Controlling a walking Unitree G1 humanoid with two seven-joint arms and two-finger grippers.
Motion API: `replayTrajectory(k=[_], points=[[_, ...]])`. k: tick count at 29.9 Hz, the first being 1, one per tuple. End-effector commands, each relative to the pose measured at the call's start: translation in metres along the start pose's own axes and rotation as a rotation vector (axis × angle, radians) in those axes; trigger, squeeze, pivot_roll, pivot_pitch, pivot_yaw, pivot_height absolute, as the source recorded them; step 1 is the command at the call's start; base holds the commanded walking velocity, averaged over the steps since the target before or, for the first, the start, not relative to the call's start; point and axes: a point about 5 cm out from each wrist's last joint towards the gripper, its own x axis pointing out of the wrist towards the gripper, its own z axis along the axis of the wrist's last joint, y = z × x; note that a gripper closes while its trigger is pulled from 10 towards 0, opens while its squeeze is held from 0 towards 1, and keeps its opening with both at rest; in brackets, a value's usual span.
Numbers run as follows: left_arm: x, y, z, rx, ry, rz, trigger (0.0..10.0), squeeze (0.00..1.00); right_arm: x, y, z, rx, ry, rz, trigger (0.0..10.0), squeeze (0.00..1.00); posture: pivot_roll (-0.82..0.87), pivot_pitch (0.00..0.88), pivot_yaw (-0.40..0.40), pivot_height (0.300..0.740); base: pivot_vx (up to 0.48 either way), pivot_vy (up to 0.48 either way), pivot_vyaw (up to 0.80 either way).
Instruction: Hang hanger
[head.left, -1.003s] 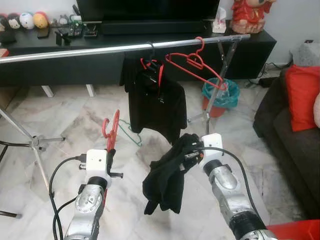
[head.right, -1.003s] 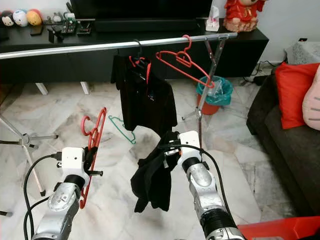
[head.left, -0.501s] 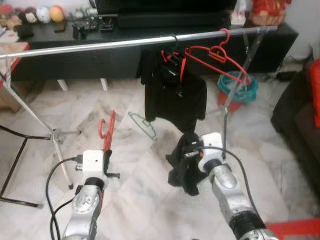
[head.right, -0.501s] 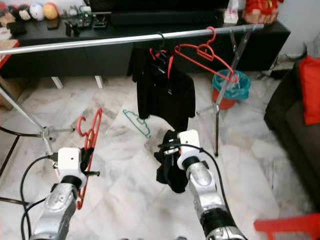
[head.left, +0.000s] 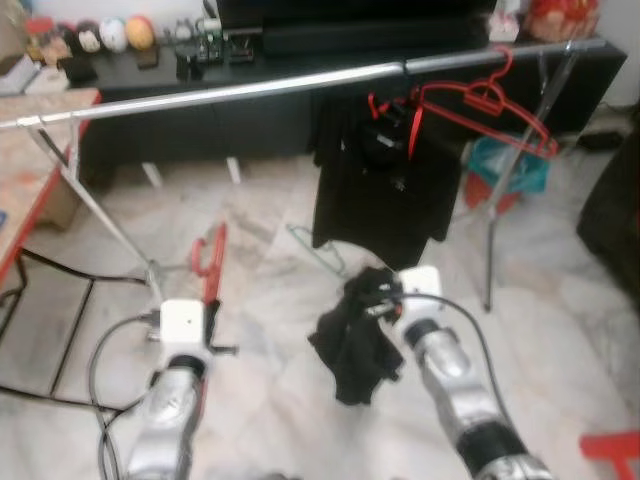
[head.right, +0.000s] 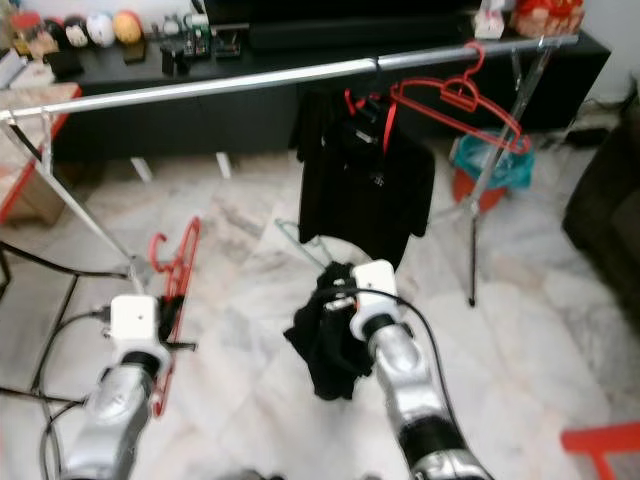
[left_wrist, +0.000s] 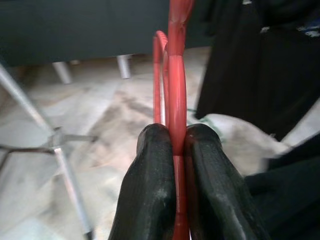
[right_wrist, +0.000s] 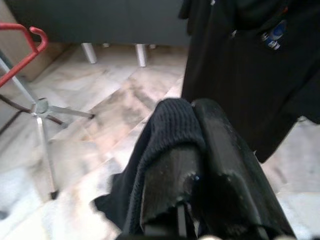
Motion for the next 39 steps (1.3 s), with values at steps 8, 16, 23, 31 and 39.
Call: replayTrajectory(k=[8,16,23,31,39], points=[[-0.0008,0.0060,0.0018,0.026,-0.006,0.006,10.0,0.00,0.0054,0.0047,0.0124,-0.002,-0.055,0.013,10.0,0.00,0.02,0.102,0.015,0.740,0.000,0.000,0.00],[-0.0010,0.0037,0.0026,0.023,-0.012,-0.003,10.0,0.00,0.0055,0.0044,0.0125,-0.002,-0.055,0.012,10.0,0.00,0.02,0.102,0.015,0.740,0.000,0.000,0.00],[-0.0011,0.0037,0.0033,0.017,-0.016,-0.003,10.0,0.00,0.0056,0.0041,0.0131,-0.002,-0.057,0.011,10.0,0.00,0.02,0.103,0.015,0.740,-0.282,0.000,0.00],[-0.0007,0.0044,0.0031,0.017,-0.016,0.000,10.0,0.00,0.0057,0.0038,0.0133,-0.002,-0.057,0.009,10.0,0.00,0.02,0.101,0.014,0.740,-0.332,0.000,0.00],[-0.0009,0.0056,0.0032,0.017,-0.015,0.005,10.0,0.00,0.0055,0.0028,0.0133,-0.002,-0.057,0.006,10.0,0.00,0.02,0.103,0.013,0.740,-0.336,0.000,0.00]])
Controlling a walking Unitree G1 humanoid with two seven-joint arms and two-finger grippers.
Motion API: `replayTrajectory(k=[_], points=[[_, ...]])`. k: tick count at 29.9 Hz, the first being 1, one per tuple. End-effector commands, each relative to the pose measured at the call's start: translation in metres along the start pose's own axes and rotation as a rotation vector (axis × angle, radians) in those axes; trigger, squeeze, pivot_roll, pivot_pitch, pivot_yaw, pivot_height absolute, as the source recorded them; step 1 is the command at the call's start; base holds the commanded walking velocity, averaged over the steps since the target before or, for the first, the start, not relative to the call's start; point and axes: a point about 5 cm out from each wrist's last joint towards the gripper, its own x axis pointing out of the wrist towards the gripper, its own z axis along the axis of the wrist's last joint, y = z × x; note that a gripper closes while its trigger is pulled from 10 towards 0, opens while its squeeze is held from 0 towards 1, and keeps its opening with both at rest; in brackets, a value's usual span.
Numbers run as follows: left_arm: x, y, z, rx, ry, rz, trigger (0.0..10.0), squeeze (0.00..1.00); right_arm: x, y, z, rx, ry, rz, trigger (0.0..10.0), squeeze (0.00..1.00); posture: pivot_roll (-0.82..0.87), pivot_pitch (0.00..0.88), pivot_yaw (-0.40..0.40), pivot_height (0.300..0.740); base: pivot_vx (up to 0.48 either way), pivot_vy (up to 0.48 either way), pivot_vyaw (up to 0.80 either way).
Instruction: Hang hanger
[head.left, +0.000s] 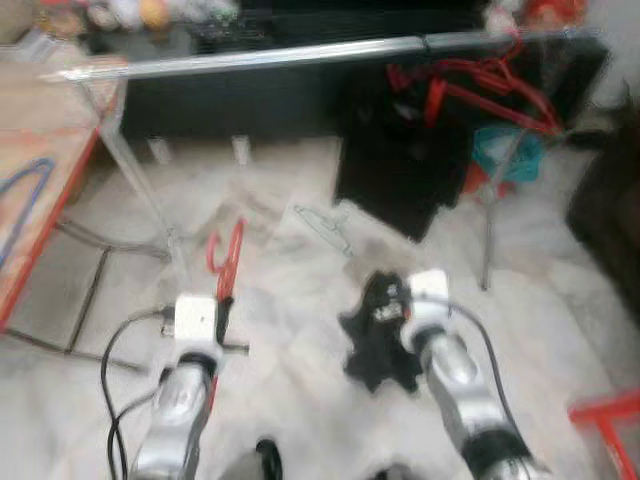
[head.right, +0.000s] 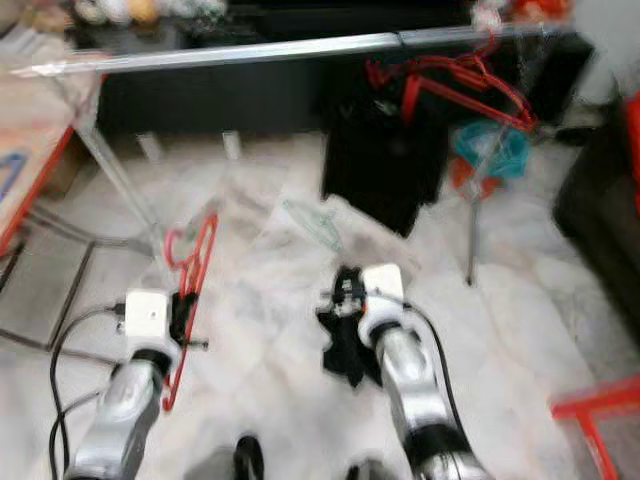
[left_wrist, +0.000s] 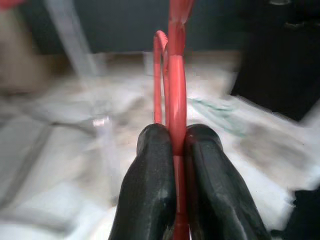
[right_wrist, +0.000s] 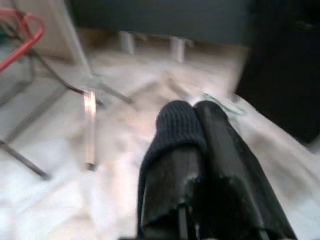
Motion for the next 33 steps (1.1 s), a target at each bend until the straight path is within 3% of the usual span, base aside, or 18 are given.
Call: replayTrajectory(k=[1,27,33], points=[[-0.0068,0.0038,-0.0099,0.006,0.041,0.011,10.0,0.00,-0.0002,0.0059,0.0015,0.010,-0.020,0.013,10.0,0.00,0.02,0.104,0.012,0.740,-0.337,0.000,0.00],[-0.0079,0.0046,-0.0108,0.015,0.050,0.005,10.0,0.00,0.0015,0.0031,0.0042,0.003,-0.022,-0.002,10.0,0.00,0.02,0.109,0.013,0.740,-0.340,0.000,0.00],[-0.0084,0.0044,-0.0115,0.013,0.055,0.001,10.0,0.00,0.0038,0.0006,0.0094,-0.002,-0.035,-0.007,10.0,0.00,0.02,0.110,0.012,0.740,-0.084,0.000,0.00]])
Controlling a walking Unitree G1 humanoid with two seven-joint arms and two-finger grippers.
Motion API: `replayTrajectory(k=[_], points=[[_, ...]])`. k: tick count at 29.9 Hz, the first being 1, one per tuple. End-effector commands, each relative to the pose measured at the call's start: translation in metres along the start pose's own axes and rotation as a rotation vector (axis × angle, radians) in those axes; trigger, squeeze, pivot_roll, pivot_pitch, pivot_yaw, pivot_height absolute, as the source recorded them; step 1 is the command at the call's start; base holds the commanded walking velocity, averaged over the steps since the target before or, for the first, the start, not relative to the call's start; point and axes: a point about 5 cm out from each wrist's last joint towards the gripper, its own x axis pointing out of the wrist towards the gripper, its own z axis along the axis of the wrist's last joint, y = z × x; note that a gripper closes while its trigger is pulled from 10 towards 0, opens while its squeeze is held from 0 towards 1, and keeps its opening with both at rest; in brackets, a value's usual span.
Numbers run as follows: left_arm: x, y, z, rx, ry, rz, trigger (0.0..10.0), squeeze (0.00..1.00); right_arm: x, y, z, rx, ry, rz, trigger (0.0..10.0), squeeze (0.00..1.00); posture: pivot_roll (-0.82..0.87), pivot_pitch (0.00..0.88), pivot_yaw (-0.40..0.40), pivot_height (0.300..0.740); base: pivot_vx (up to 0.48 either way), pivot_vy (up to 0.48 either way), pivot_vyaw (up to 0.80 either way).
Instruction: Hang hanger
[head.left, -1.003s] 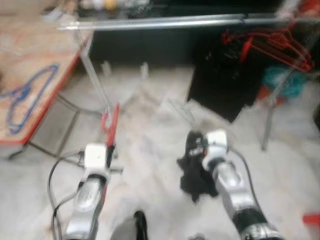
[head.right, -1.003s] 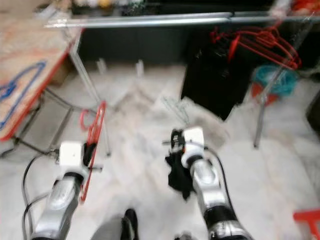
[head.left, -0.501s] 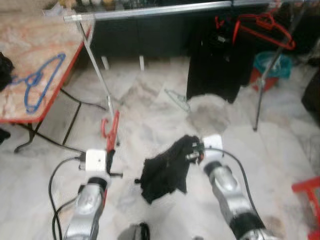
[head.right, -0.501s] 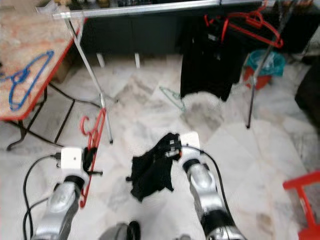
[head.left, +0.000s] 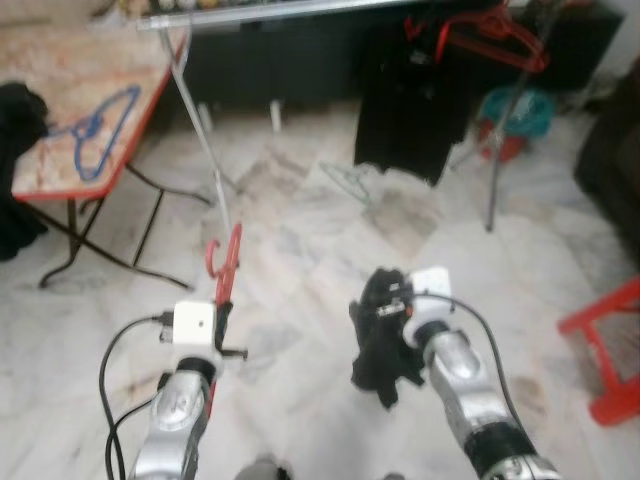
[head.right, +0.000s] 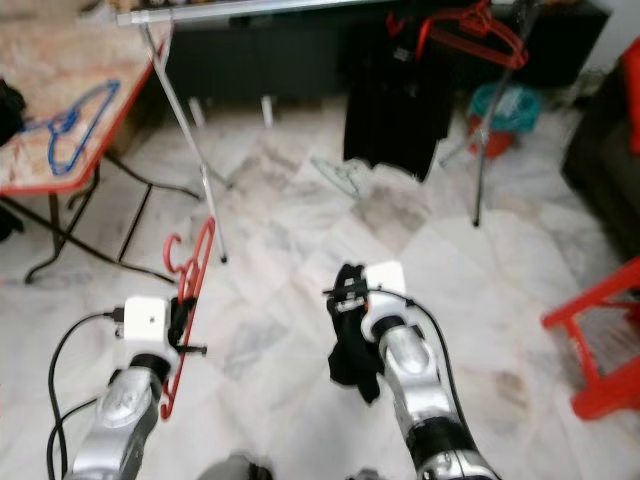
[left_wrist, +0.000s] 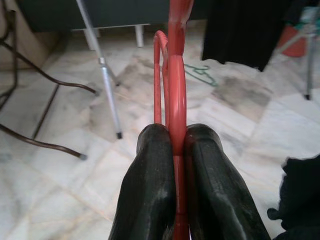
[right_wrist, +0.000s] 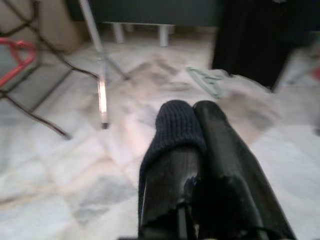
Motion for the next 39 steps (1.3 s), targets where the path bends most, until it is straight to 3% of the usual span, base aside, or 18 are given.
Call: replayTrajectory(k=[1,8,14,20,23,31,36,38,39], points=[[-0.003,0.006,-0.001,0.012,0.008,0.009,10.0,0.00,0.006,0.009,0.012,-0.002,-0.045,0.027,10.0,0.00,0.02,0.111,0.012,0.740,0.000,0.000,0.00],[-0.003,0.006,-0.003,0.041,0.038,-0.038,10.0,0.00,0.011,0.005,0.024,-0.026,-0.068,0.021,10.0,0.00,0.02,0.111,0.014,0.740,0.000,0.000,0.00],[-0.003,0.002,0.002,0.037,0.045,-0.141,10.0,0.00,0.016,-0.003,0.030,-0.042,-0.067,-0.010,10.0,0.00,0.03,0.106,0.016,0.740,0.000,0.000,0.00],[-0.010,-0.013,0.009,0.000,0.072,-0.345,10.0,0.00,0.022,-0.012,0.034,-0.058,-0.039,-0.070,10.0,0.00,0.03,0.100,0.017,0.740,0.000,0.000,0.00],[-0.016,-0.012,0.007,0.079,0.134,-0.465,10.0,0.00,0.027,-0.021,0.037,-0.086,-0.001,-0.137,10.0,0.00,0.04,0.093,0.021,0.740,0.000,0.000,0.00],[-0.023,-0.003,0.005,0.167,0.213,-0.572,10.0,0.00,0.030,-0.043,0.041,-0.101,0.072,-0.290,10.0,0.00,0.04,0.086,0.023,0.740,0.000,0.000,0.00],[-0.025,-0.002,0.011,0.153,0.239,-0.644,10.0,0.00,0.033,-0.047,0.046,-0.110,0.081,-0.332,10.0,0.00,0.04,0.091,0.022,0.740,0.000,0.000,0.00],[-0.034,-0.013,0.022,0.081,0.257,-0.812,10.0,0.00,0.039,-0.040,0.050,-0.096,0.104,-0.319,10.0,0.00,0.04,0.097,0.020,0.740,0.000,0.000,0.00],[-0.034,-0.013,0.022,0.081,0.257,-0.812,10.0,0.00,0.039,-0.040,0.050,-0.096,0.104,-0.319,10.0,0.00,0.04,0.097,0.020,0.740,0.000,0.000,0.00]])
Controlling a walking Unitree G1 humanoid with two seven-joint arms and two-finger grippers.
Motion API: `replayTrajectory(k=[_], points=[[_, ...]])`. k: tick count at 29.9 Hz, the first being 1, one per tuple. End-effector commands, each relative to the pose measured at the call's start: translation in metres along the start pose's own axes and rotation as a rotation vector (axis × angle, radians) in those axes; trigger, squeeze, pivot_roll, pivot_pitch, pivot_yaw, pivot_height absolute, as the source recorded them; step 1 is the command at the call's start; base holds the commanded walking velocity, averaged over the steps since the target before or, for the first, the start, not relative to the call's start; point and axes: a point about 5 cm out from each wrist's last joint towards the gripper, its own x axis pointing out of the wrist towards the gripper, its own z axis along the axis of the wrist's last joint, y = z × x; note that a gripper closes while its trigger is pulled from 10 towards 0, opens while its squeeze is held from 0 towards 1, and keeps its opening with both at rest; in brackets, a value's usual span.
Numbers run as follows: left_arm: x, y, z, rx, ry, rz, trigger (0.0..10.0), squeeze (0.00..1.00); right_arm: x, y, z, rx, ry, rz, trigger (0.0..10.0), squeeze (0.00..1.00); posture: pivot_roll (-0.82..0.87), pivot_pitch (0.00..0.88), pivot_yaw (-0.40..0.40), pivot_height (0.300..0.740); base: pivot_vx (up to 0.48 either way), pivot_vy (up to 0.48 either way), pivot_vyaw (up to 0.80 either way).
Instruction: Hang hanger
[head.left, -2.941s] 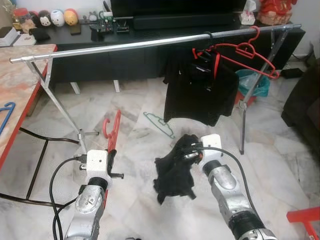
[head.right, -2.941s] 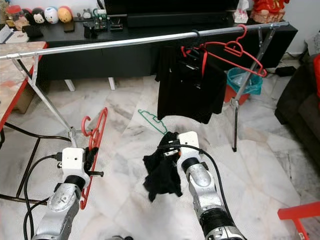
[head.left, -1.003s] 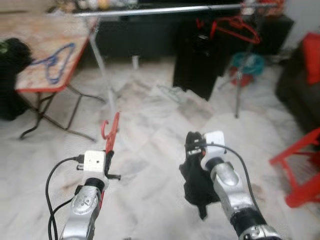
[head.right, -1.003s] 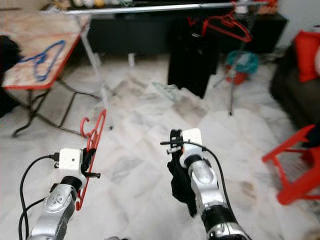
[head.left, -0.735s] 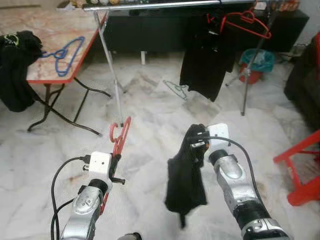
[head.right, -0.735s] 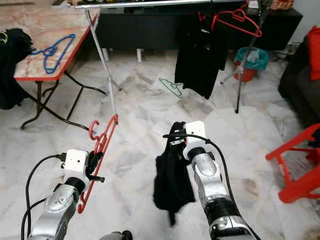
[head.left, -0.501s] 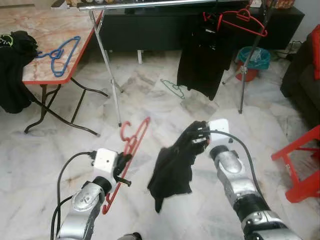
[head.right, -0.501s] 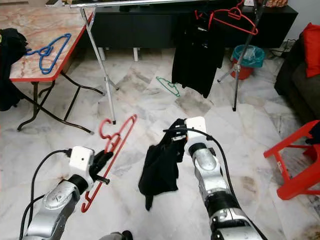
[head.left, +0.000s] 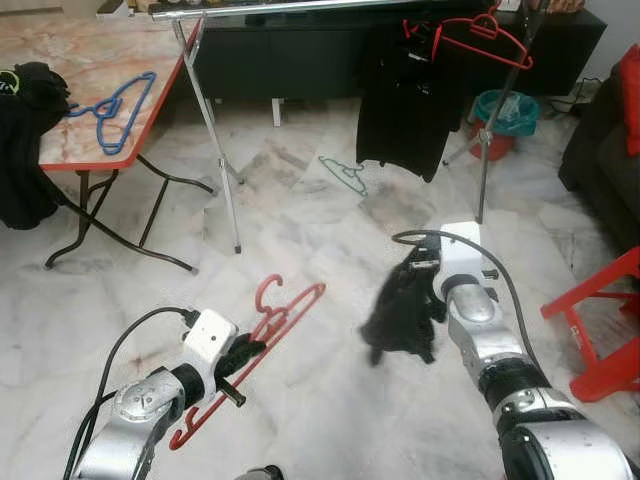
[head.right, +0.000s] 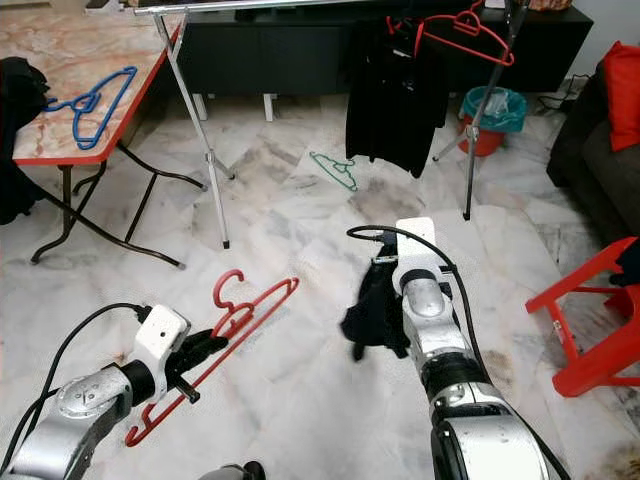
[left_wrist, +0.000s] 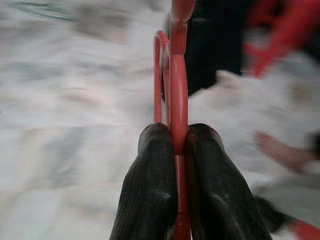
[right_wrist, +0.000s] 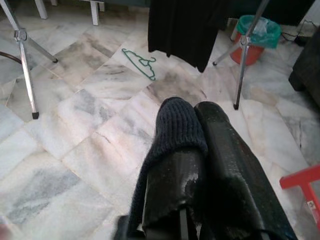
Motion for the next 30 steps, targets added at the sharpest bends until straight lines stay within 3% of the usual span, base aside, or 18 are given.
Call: replayTrajectory(k=[1,12,20,25,27,30], points=[[-0.001,-0.010,0.009,-0.024,-0.027,-0.105,10.0,0.00,0.003,0.007,0.010,-0.006,-0.007,0.020,10.0,0.00,0.04,0.102,0.020,0.740,0.000,0.000,0.00],[-0.005,-0.025,0.036,-0.075,-0.117,-0.317,10.0,0.00,0.005,0.018,0.008,-0.036,0.052,0.038,10.0,0.00,0.04,0.114,0.015,0.740,0.000,0.000,0.00],[-0.004,-0.038,0.037,-0.067,-0.086,-0.406,10.0,0.00,0.006,0.022,0.012,-0.014,0.059,0.020,10.0,0.00,0.04,0.116,0.014,0.740,0.000,0.000,0.00],[0.006,-0.027,0.034,-0.017,-0.057,-0.277,10.0,0.00,0.007,0.032,0.025,0.010,0.018,0.080,10.0,0.00,0.04,0.119,0.015,0.740,0.000,0.000,0.00],[0.011,-0.015,0.033,0.016,-0.044,-0.166,10.0,0.00,0.007,0.035,0.027,0.000,0.011,0.099,10.0,0.00,0.04,0.118,0.015,0.740,0.000,0.000,0.00],[0.014,-0.006,0.033,0.005,-0.050,-0.077,10.0,0.00,0.006,0.037,0.025,0.003,0.014,0.110,10.0,0.00,0.04,0.118,0.015,0.740,0.000,0.000,0.00]])
